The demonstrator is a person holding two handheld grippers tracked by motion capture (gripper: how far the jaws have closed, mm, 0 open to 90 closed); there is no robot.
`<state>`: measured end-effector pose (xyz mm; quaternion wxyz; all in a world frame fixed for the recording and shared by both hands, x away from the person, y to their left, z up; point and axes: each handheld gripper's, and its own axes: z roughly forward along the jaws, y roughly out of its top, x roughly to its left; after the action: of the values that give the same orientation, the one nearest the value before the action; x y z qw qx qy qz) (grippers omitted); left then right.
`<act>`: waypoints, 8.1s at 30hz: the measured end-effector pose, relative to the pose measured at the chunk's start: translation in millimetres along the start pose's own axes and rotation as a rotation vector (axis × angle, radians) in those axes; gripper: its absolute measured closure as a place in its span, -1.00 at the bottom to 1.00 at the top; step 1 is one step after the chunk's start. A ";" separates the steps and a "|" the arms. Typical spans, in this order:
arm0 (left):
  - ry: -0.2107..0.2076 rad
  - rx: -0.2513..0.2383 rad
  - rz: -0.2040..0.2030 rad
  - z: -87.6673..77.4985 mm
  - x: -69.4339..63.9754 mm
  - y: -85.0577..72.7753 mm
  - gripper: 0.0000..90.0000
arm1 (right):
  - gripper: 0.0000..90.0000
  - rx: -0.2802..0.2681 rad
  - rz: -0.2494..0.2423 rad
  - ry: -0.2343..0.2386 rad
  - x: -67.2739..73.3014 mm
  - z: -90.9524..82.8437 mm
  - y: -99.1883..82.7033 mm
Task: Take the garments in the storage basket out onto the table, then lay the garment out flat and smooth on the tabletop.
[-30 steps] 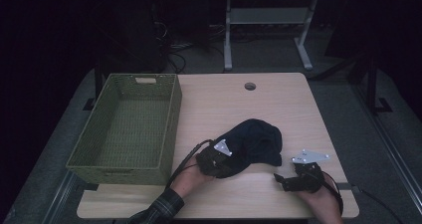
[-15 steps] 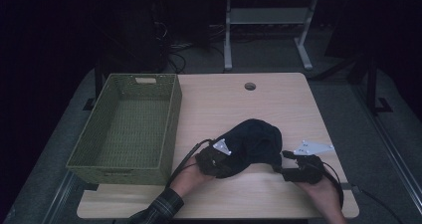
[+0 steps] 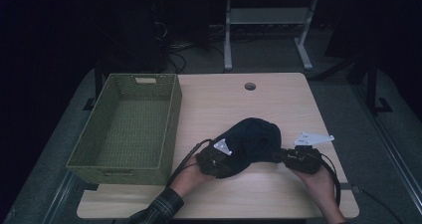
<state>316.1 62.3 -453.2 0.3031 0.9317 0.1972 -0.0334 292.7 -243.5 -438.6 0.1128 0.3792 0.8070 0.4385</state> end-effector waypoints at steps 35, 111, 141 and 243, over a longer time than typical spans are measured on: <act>-0.005 -0.008 -0.012 0.4 0.9 0.0 1.00 | 0.73 -0.013 -0.043 -0.082 -32.1 -2.1 84.4; -0.062 0.000 -0.025 0.4 8.6 0.4 1.00 | 0.31 0.165 -0.039 -0.230 -91.9 188.2 184.7; -0.032 0.019 0.012 0.4 5.3 3.3 1.00 | 0.67 0.123 -0.093 -0.085 -34.3 70.6 111.9; 0.093 -0.012 -0.088 -8.7 23.9 14.7 0.32 | 0.55 0.277 -0.105 -0.090 -8.9 5.5 3.1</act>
<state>343.2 64.8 -442.4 0.2972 0.9209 0.2521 -0.0020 303.2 -245.4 -440.7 0.1180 0.3678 0.8726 0.2990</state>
